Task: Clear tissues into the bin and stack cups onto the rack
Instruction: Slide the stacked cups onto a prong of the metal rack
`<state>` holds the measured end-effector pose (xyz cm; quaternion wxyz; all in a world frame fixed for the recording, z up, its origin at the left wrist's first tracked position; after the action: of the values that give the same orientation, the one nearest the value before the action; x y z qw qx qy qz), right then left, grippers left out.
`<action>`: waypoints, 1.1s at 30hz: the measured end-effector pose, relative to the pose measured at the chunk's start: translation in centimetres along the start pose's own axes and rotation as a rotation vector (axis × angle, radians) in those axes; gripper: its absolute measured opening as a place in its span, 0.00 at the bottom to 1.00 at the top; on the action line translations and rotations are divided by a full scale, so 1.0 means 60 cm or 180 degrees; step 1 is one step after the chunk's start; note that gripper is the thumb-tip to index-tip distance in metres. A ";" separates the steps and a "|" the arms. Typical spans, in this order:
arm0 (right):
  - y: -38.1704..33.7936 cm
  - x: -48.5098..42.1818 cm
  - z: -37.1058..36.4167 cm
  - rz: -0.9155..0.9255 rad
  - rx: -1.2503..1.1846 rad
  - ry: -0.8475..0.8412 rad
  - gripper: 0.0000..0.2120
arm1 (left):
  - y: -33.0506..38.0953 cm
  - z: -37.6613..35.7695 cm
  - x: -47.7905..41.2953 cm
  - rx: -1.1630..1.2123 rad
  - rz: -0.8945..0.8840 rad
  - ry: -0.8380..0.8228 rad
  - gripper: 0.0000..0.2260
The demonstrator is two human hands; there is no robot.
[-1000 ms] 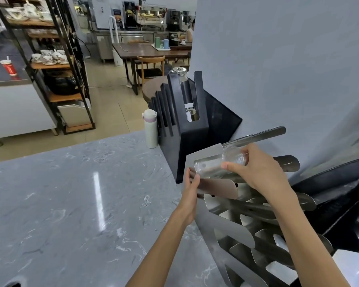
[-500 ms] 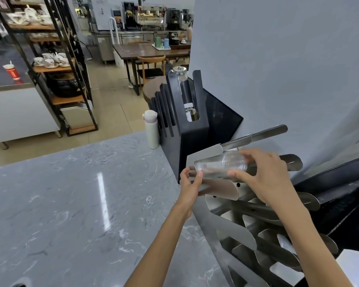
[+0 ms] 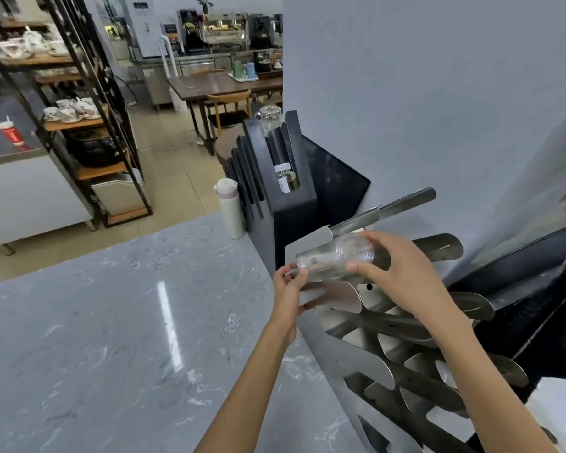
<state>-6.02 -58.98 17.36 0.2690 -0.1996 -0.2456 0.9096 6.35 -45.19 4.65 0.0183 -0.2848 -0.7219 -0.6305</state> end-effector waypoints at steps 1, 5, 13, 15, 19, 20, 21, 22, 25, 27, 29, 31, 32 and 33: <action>-0.001 -0.001 -0.003 -0.0011 0.0059 0.0015 0.31 | 0.001 -0.001 -0.001 -0.0015 0.0038 -0.0003 0.15; 0.004 -0.004 -0.009 -0.0003 -0.0053 -0.0103 0.28 | 0.007 -0.007 -0.007 -0.0094 0.0084 0.0013 0.13; 0.036 -0.067 0.030 -0.0702 -0.1156 -0.1530 0.36 | 0.002 0.008 -0.006 0.0014 0.0174 -0.0067 0.17; 0.036 -0.074 0.022 -0.0622 -0.1105 -0.1945 0.34 | 0.003 0.006 -0.009 -0.0033 0.0151 -0.0062 0.17; 0.040 -0.079 0.002 -0.0552 -0.0945 -0.1896 0.27 | 0.004 -0.002 -0.009 -0.0020 0.0119 -0.0003 0.16; 0.043 -0.080 0.001 -0.0524 -0.0923 -0.1908 0.27 | 0.006 -0.005 -0.007 -0.0023 0.0125 0.0012 0.15; 0.043 -0.081 0.001 -0.0498 -0.0899 -0.1939 0.27 | 0.007 -0.007 -0.007 -0.0021 0.0129 0.0013 0.15; 0.043 -0.082 0.002 -0.0478 -0.0877 -0.1973 0.28 | 0.008 -0.009 -0.008 -0.0041 0.0137 0.0013 0.14; 0.040 -0.086 0.005 -0.0420 -0.0882 -0.1952 0.30 | 0.008 -0.007 -0.008 -0.0118 0.0119 -0.0001 0.13; 0.035 -0.083 0.001 -0.0409 -0.0910 -0.1874 0.29 | 0.007 -0.005 -0.007 -0.0139 0.0102 0.0005 0.13; 0.036 -0.077 -0.006 -0.0383 -0.0952 -0.1736 0.34 | 0.007 -0.005 -0.004 -0.0119 0.0097 0.0020 0.13; 0.041 -0.072 -0.011 -0.0422 -0.1004 -0.1595 0.35 | 0.006 -0.006 0.000 -0.0084 0.0114 0.0039 0.12; 0.041 -0.069 -0.011 -0.0430 -0.1008 -0.1549 0.35 | 0.007 -0.007 0.003 -0.0052 0.0131 0.0040 0.12; 0.041 -0.069 -0.010 -0.0429 -0.0985 -0.1528 0.37 | 0.006 -0.008 0.004 -0.0019 0.0145 0.0038 0.12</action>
<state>-3.51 -63.03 16.47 0.2295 -0.0006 -0.4507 0.8627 6.14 -45.51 5.19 0.0361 -0.2974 -0.7132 -0.6337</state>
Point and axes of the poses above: each hand's wrist, its own x-axis away from the middle knuckle, its own z-axis out of the back of the hand, y = z × x, the point moved 2 cm from there along -x, towards the middle knuckle, and after that the axes turned 6 degrees about y, right-handed, at the moved point
